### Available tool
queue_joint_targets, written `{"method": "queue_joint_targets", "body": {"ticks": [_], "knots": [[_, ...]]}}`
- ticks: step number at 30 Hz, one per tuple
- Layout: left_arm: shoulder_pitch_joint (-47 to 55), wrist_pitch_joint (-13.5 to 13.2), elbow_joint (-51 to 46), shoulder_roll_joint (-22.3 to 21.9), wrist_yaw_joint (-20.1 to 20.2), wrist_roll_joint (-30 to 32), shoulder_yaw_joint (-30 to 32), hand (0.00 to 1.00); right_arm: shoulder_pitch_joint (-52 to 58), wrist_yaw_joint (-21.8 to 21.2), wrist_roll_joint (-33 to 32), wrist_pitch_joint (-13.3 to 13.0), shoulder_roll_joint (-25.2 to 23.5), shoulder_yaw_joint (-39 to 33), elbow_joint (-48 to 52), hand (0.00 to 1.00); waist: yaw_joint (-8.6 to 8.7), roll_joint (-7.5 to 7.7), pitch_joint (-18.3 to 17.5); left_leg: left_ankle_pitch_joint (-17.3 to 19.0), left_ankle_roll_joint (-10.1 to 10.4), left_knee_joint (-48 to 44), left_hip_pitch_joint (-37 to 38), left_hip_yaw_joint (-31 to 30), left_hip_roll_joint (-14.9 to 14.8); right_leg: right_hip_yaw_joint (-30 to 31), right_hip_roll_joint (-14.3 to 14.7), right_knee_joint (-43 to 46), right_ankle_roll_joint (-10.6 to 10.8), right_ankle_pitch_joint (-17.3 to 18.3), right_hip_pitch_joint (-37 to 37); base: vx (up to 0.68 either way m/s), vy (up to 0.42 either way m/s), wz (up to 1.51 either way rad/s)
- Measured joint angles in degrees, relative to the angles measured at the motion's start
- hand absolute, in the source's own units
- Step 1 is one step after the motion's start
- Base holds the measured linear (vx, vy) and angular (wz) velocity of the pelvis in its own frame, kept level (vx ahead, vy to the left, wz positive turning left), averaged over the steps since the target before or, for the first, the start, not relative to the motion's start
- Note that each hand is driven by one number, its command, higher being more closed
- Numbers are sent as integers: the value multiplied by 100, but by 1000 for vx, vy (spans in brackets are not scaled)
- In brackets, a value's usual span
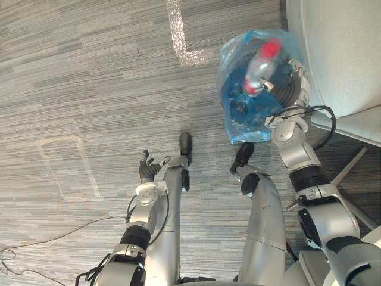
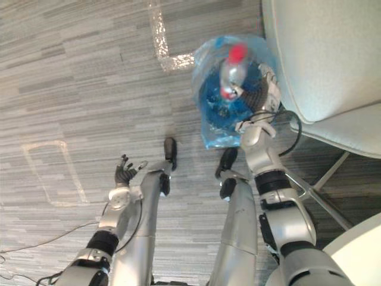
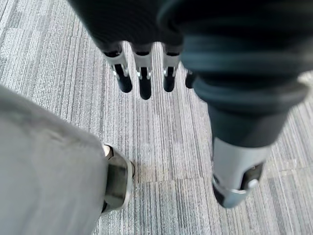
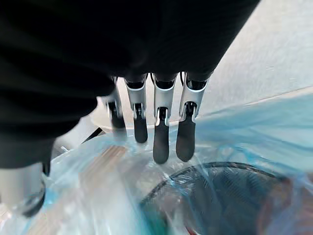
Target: Gather rubbish on tea table into small bin, then transfer packed bag to large trash can.
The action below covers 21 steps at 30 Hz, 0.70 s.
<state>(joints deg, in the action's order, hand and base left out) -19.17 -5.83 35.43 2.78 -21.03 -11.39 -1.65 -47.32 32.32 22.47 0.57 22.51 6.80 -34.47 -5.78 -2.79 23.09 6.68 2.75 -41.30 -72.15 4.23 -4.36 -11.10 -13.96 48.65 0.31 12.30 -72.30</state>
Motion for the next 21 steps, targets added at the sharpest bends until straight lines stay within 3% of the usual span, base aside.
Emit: {"method": "queue_joint_targets", "body": {"ticks": [10, 15, 21], "knots": [[1, 74, -96, 88, 6, 7, -3, 0, 740, 9, 260, -38, -231, 282, 1496, 0, 84, 38, -31, 3, -4, -93, -62, 85, -163, 28, 143, -60, -79, -57, -49, -34, 17, -8], [51, 155, -86, 77, 6, 13, -2, 0, 1292, 17, 480, -111, -268, 309, 2138, 0, 150, 202, -128, -21, 23, 57, 128, 166, -231, 76, 233, -204, -133, -127, 63, -39, 7, -11], [167, 169, 12, 24, 5, 16, -6, 0, 1788, -26, 917, -158, -197, 347, 2271, 0, 243, 267, -173, -90, 63, 306, 432, 166, -311, 21, 349, -508, -146, -234, 389, -16, 3, -7]]}}
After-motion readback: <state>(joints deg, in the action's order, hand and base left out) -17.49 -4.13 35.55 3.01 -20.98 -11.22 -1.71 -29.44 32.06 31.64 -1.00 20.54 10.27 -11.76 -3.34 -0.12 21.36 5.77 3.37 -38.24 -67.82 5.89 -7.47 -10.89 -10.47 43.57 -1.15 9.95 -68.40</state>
